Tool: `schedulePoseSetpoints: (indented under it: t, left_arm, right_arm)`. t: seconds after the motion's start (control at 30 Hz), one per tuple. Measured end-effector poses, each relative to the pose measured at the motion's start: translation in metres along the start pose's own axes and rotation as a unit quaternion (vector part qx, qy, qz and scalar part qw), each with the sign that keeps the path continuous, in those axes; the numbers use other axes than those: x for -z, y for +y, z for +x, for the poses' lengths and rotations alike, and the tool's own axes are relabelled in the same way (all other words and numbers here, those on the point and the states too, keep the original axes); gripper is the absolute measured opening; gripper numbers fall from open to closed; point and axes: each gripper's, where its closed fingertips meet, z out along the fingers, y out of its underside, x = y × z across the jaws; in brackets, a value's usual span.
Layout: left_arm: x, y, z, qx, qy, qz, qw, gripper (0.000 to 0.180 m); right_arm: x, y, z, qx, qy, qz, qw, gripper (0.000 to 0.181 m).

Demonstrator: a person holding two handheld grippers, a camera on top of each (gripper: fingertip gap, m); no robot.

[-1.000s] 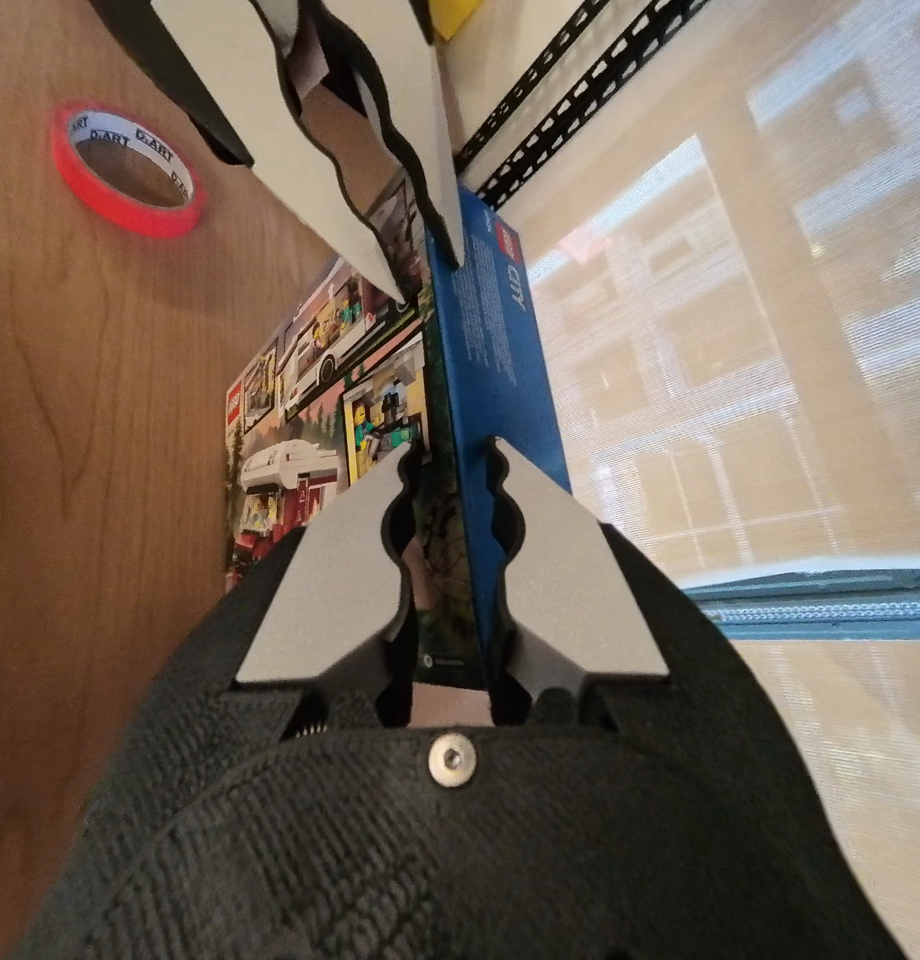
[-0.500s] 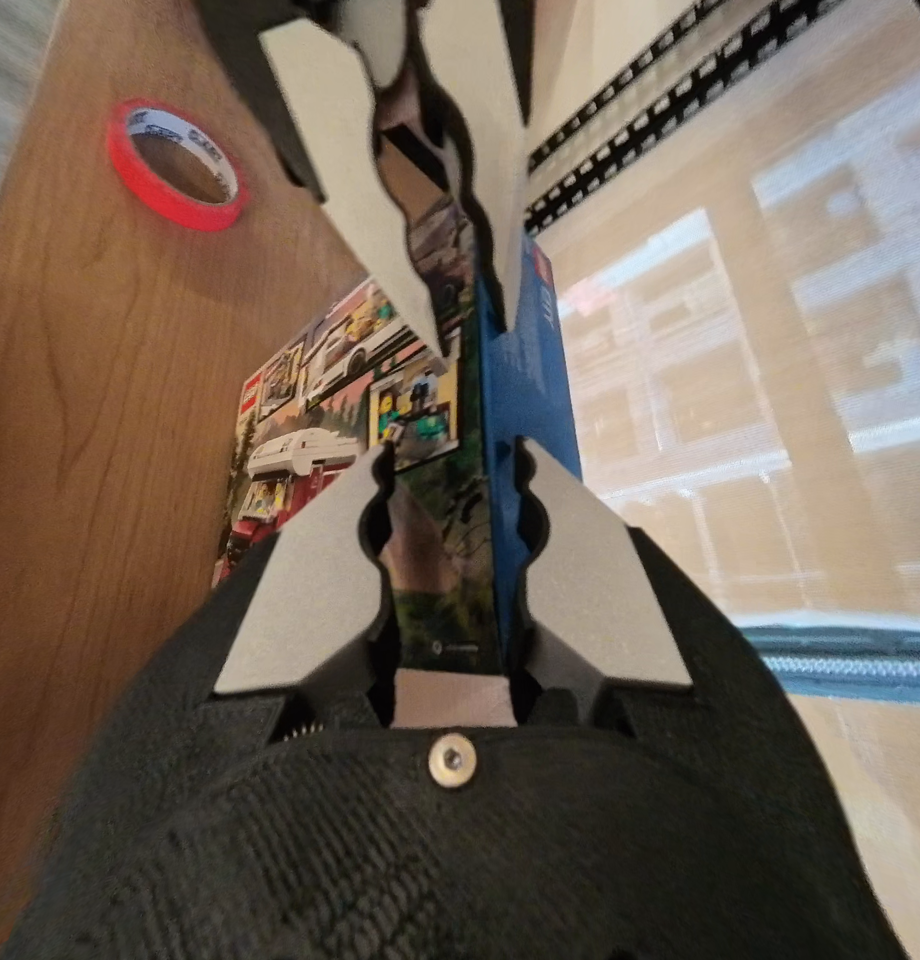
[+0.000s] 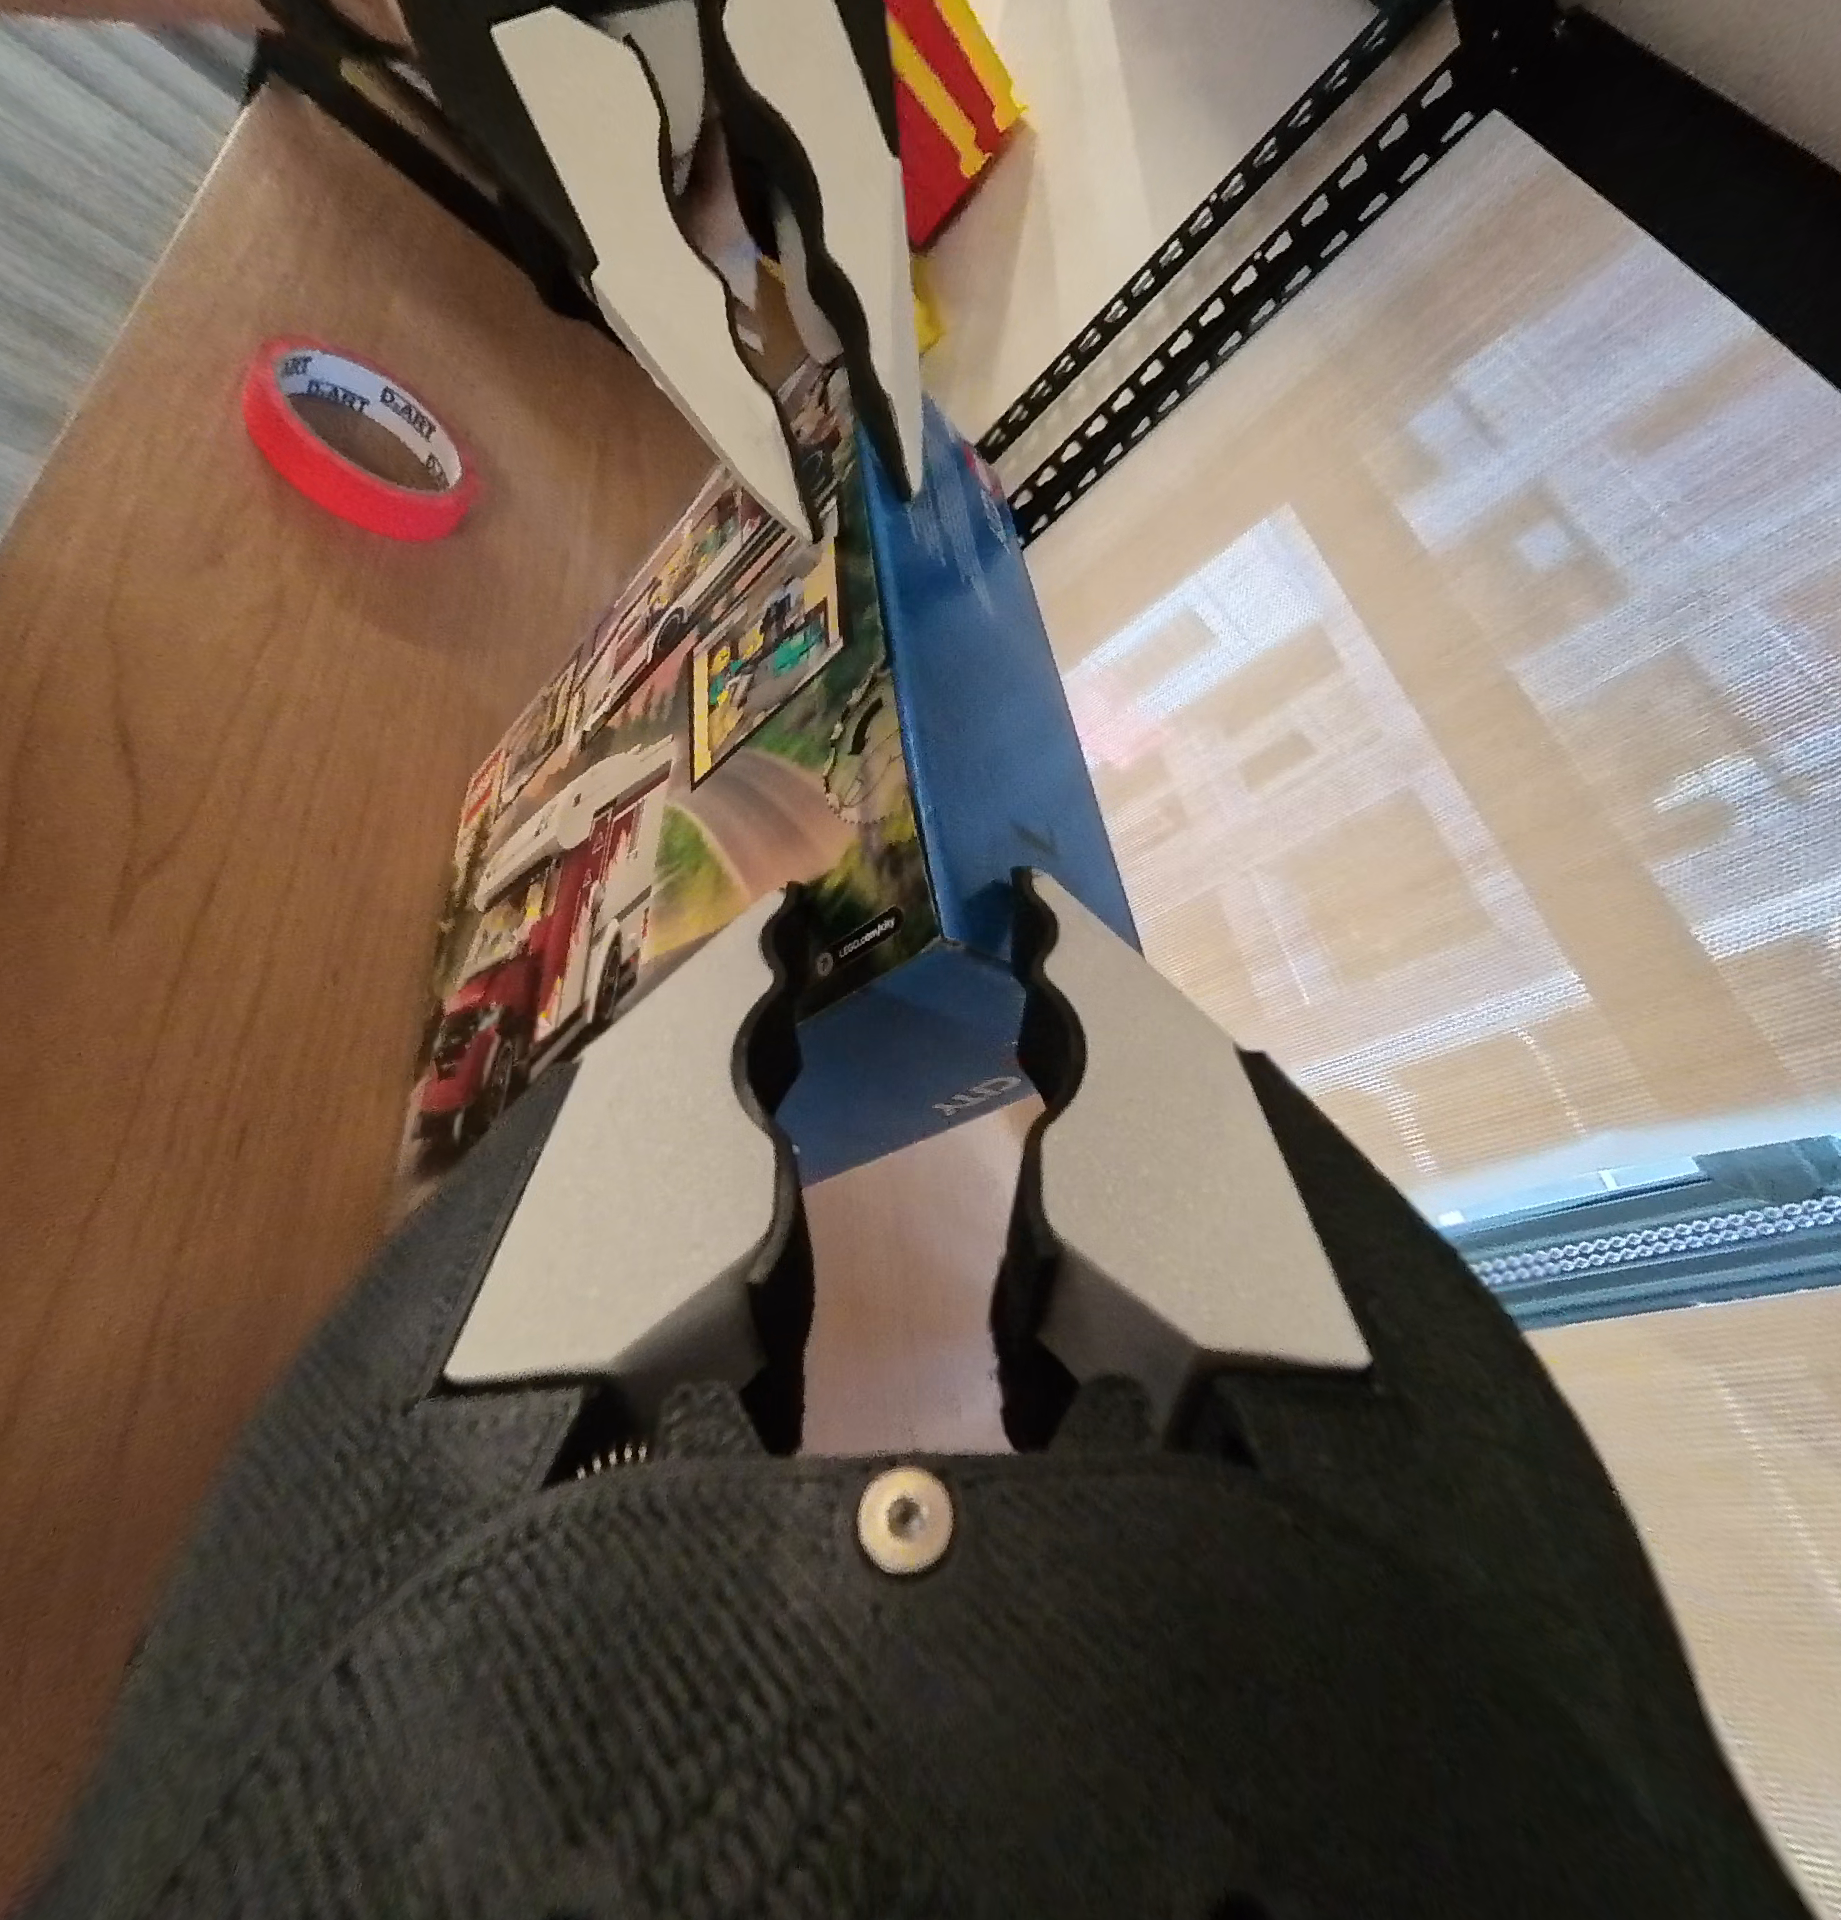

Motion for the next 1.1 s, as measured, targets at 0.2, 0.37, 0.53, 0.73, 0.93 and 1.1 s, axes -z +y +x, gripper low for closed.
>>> schedulePoseSetpoints:
  t: [0.2,0.37,0.53,0.73,0.93,1.1]
  left_arm:
    - [0.001,0.000,0.000,-0.009,-0.005,-0.013,1.000,0.023]
    - [0.034,-0.002,-0.047,-0.036,-0.106,-0.077,0.991,0.023]
    - [0.112,0.018,-0.132,-0.097,-0.310,-0.240,0.915,0.021]
    - [0.166,0.055,-0.160,-0.277,-0.378,-0.439,0.766,0.023]
    - [0.184,0.086,-0.141,-0.241,-0.357,-0.469,0.771,0.022]
    - [0.195,0.131,-0.081,-0.007,-0.298,-0.399,0.867,0.021]
  right_arm:
    - [0.001,-0.001,0.000,-0.031,0.001,0.036,0.999,0.038]
    - [0.001,-0.001,0.000,-0.039,0.001,0.043,0.998,0.038]
    - [0.001,-0.001,0.000,-0.039,0.001,0.048,0.998,0.038]
    - [0.001,-0.001,0.000,-0.032,0.004,0.042,0.999,0.039]
    - [0.001,-0.001,0.000,-0.017,0.013,0.025,0.999,0.039]
    - [0.001,-0.001,0.000,-0.002,0.014,0.005,1.000,0.041]
